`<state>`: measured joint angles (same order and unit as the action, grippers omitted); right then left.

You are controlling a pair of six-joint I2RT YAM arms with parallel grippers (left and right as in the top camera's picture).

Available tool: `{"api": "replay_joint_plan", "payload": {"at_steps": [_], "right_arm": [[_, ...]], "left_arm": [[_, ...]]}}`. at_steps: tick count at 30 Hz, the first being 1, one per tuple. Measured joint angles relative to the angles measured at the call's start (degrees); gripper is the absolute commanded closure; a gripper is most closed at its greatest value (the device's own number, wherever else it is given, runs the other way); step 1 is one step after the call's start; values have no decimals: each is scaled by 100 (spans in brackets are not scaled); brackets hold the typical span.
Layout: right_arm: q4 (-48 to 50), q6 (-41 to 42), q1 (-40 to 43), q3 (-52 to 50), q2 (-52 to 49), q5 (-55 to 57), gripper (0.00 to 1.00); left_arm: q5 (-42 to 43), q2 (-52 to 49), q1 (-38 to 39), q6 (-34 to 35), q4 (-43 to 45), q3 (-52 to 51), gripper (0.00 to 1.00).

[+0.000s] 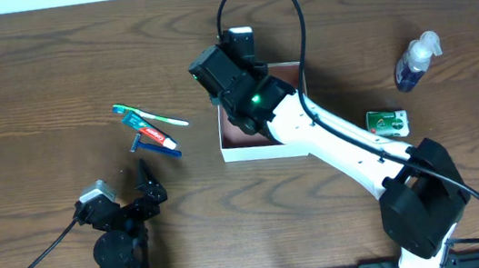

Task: Pack container
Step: 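Lower the tube into the box's left corner and open right gripper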

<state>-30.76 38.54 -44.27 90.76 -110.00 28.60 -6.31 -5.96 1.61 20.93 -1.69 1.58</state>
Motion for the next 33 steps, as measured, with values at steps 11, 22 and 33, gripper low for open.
{"api": "replay_joint_plan", "payload": {"at_steps": [11,22,33], "right_arm": [[68,-90,109,0,0,-7,27],[466,-474,238,4,0,-33,23],[1001,-957,343,7,0,-116,19]], "left_arm": [[0,0,0,0,0,0,2],[0,0,0,0,0,0,2],[-2,0,0,0,0,0,2]]}}
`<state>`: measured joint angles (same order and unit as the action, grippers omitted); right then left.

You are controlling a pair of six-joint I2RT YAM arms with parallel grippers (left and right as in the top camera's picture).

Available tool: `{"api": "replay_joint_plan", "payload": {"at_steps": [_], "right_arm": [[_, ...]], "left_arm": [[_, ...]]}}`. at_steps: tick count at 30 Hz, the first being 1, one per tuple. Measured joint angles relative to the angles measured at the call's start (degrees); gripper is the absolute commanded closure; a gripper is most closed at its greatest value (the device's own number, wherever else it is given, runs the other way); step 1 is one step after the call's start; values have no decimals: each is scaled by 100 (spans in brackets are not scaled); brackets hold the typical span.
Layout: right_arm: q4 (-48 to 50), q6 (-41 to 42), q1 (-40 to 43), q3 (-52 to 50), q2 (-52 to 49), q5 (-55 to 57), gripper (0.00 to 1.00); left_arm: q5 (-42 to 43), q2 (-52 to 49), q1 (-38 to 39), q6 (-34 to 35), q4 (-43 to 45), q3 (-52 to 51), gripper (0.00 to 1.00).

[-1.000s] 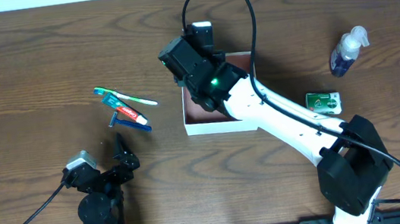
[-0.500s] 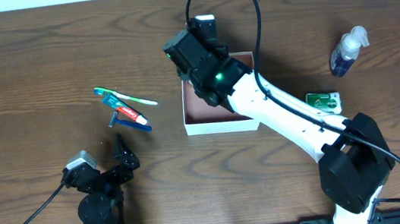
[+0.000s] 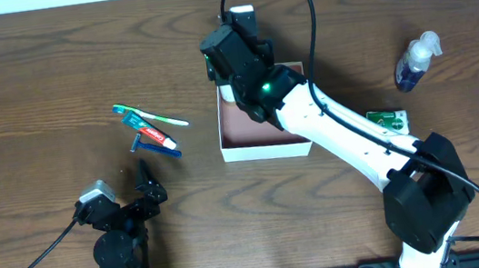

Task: Pack container
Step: 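Lower the tube into the box's left corner and open right gripper, then move the right gripper to the blue soap pump bottle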

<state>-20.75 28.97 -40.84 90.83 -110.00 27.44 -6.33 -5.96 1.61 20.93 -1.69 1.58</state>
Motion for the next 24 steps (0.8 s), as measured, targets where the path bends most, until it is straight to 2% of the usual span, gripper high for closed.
{"api": "replay_joint_plan", "payload": {"at_steps": [7,14,20,24], "right_arm": [[-527,-437,0,396,120,-42,13],[-1679,-584,227,1187,1064,-90,10],[-2870,-492,1193,1425,2118,-59,7],[-3659,-358,2092,1443,2282,-149,4]], "left_arm": [[2,0,0,-2,2,0,2],[0,0,0,0,0,0,2],[0,0,0,0,0,0,2],[2,0,0,0,0,0,2]]}}
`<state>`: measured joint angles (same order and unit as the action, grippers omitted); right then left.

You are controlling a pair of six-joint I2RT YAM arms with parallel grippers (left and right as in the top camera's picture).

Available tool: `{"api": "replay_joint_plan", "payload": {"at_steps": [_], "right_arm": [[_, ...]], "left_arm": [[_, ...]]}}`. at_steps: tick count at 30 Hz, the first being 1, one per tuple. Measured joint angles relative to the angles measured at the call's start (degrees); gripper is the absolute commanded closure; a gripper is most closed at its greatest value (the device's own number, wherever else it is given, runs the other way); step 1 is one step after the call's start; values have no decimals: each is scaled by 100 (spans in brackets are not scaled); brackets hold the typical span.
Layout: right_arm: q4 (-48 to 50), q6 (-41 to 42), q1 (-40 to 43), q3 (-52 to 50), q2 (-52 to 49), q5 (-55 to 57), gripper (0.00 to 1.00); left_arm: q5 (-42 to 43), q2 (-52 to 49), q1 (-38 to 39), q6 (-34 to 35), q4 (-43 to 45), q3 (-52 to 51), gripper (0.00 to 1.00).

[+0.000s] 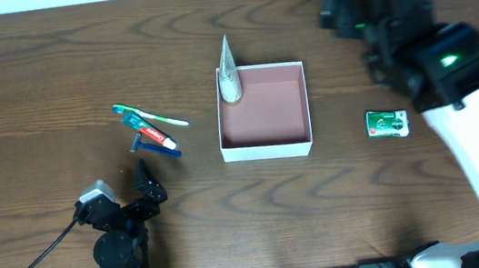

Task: Pack container
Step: 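Move the right gripper to the blue soap pump bottle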

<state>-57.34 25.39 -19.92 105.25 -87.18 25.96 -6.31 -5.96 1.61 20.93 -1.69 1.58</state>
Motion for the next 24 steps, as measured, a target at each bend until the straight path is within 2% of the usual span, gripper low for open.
{"api": "replay_joint_plan", "payload": {"at_steps": [5,12,17,24], "right_arm": [[-678,160,1082,-17,-247,-321,3],[-944,232,2236,-24,-774,-721,1],[-872,48,2686,-33,-1226,-914,2],[-577,-778,2846,-39,-1829,-1272,6]], "left_arm": [[0,0,0,0,0,0,2],[-2,0,0,0,0,0,2],[-2,0,0,0,0,0,1],[0,0,0,0,0,0,2]]}}
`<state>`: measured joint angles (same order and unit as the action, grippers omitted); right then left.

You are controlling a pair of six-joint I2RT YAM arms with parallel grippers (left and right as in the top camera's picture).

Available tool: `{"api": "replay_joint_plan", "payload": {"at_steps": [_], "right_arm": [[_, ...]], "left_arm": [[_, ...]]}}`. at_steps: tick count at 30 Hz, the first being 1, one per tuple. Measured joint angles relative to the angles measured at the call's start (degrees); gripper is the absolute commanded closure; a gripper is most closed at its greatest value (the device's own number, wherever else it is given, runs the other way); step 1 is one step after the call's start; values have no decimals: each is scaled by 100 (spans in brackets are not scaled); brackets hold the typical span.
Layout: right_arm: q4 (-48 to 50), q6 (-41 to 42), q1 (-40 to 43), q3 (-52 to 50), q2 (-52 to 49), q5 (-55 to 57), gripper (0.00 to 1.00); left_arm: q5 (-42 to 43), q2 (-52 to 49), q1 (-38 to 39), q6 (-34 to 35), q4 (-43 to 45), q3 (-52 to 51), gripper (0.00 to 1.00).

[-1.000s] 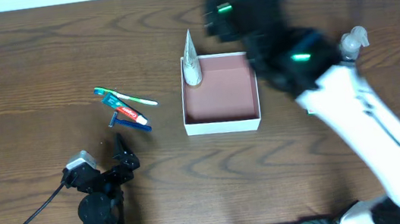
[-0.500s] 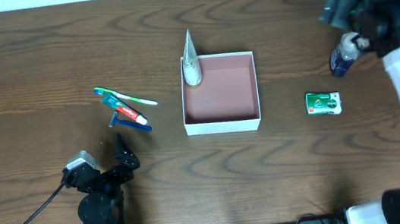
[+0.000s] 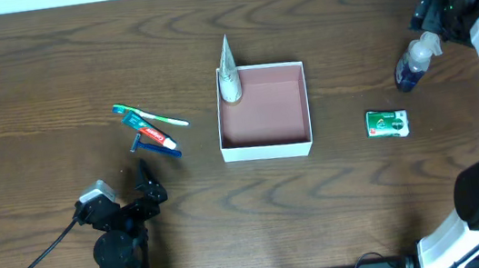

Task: Pack container
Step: 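Move the right gripper to the blue soap pump bottle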

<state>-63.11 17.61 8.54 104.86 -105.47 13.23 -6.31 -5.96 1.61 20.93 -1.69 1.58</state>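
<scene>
A white box [image 3: 267, 151] with a reddish-brown floor stands mid-table. A pale grey tube [image 3: 228, 73] leans upright in its far left corner, tip sticking out over the rim. A blue spray bottle [image 3: 412, 64] lies at the far right. My right gripper [image 3: 429, 14] hovers just beyond the bottle's white nozzle; its jaws are too dark to read. A green packet [image 3: 386, 122] lies right of the box. My left gripper [image 3: 142, 175] rests near the front left, its fingers together and holding nothing.
A toothbrush [image 3: 151, 115], a small toothpaste tube [image 3: 150, 134] and a blue razor [image 3: 155, 148] lie in a cluster left of the box. The right arm's white links run down the table's right edge.
My right gripper has moved from beyond the box's far right to the table's right edge, just past the spray bottle, which now shows. The tube still leans in the box.
My right arm first reached over the box, its head above the near left part. It then stood over the far left corner. Afterwards it was away to the far right and the tube stood in that corner. Now the gripper is by the spray bottle.
</scene>
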Motion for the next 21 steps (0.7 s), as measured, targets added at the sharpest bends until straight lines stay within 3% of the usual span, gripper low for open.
{"api": "replay_joint_plan", "payload": {"at_steps": [21], "right_arm": [[498,-1113,144,-448,-291,-728,9]], "left_arm": [[0,0,0,0,0,0,2]]}}
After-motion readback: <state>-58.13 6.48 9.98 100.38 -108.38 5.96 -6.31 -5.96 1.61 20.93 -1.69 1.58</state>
